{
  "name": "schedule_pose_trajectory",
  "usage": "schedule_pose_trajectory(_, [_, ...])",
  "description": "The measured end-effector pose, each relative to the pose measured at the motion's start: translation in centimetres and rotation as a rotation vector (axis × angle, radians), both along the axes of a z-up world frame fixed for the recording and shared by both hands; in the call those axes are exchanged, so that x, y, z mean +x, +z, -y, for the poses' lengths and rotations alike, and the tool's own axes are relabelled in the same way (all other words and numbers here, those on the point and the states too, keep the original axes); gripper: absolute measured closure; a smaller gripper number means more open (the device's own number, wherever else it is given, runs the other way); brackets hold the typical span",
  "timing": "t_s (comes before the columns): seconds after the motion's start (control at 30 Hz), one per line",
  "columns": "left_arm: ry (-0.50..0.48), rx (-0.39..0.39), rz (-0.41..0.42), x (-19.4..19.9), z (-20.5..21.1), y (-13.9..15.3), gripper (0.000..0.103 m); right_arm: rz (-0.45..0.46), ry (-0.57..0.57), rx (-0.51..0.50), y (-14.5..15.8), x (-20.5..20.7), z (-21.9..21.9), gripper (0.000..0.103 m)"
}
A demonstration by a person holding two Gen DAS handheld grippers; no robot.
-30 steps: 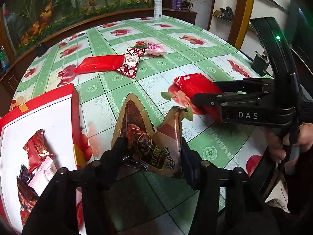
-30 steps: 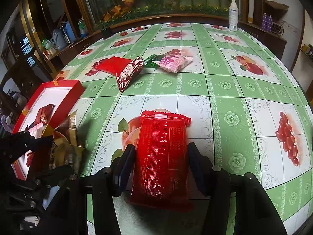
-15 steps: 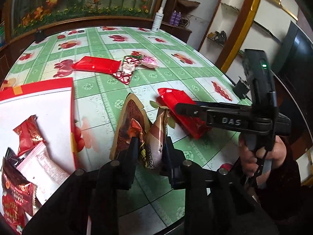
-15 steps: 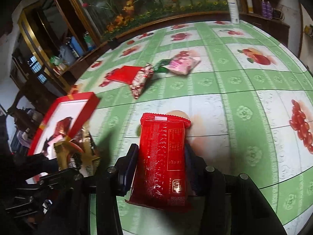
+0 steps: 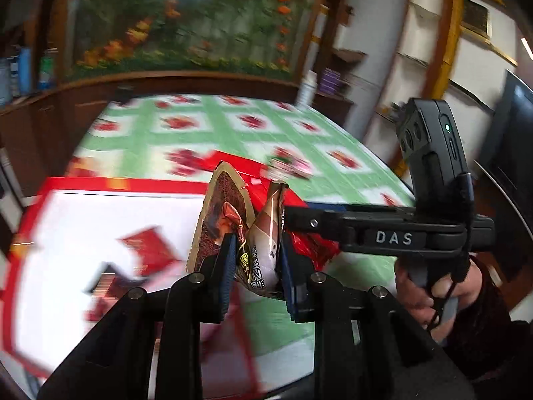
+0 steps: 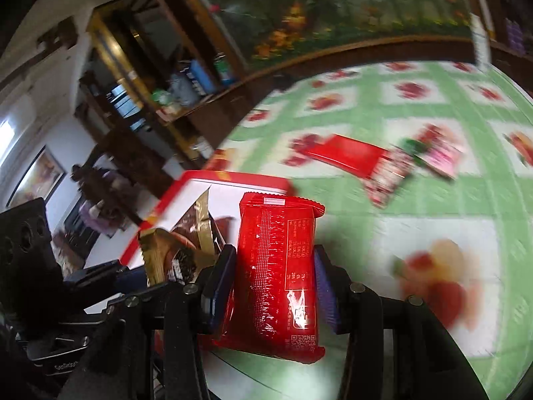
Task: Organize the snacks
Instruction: 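Carry both held packets over the tray and open both tools to drop them, then grasp the red gold-text packet with the left tool while the right grasps a red-white packet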
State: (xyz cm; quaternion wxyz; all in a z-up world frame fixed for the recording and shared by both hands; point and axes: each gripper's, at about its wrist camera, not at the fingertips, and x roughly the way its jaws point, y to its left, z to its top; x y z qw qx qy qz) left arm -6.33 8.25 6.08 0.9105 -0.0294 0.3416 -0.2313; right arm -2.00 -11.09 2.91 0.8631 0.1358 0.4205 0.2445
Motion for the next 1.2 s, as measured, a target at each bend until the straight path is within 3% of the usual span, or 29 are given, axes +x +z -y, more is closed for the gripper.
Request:
schedule_pose_trajectory(0.2, [0.203,0.045,0.012,0.3,-5.1,-0.2,0.078,-0.010,0.125,0.032,-0.6,2.5,-6.9,0.053])
schedule_pose_trajectory(0.27, [0.247,0.048,0.011,0.3,-6.3,-0.4,0.064,-0.050,0.138,0.073,-1.3,3.4,-8.1,0.053])
schedule_pose_trajectory(0.3, [0.267,0.050,0.012,0.3,-6.7,-0.5,0.046,-0.065,0.137,0.096,-1.5,3.7,-8.2,0.053])
schedule_pose_trajectory(0.33, [0.283,0.051,0.014,0.2,-7.0,-0.7,0.038,-0.076,0.133,0.116,-1.7,3.9,-8.1,0.053])
schedule_pose_trajectory(0.37, [0.292,0.051,0.014,0.3,-7.3,-0.9,0.038,-0.082,0.118,0.138,-2.0,4.1,-7.6,0.052])
schedule_pose_trajectory(0.53, [0.257,0.040,-0.040,1.2,-6.1,-2.3,0.038,-0.108,-0.007,0.151,-3.6,4.6,-3.1,0.048])
schedule_pose_trajectory(0.93, [0.133,0.067,-0.108,2.9,-0.8,-2.5,0.038,-0.153,-0.268,0.147,-6.2,4.7,8.5,0.048])
schedule_pose_trajectory(1.07, [0.072,0.130,-0.105,5.1,1.8,-1.6,0.038,-0.166,-0.306,0.159,-6.7,5.3,10.1,0.048])
schedule_pose_trajectory(1.2, [0.078,0.205,-0.086,8.3,3.2,-0.7,0.027,-0.177,-0.316,0.139,-6.8,6.7,10.5,0.045])
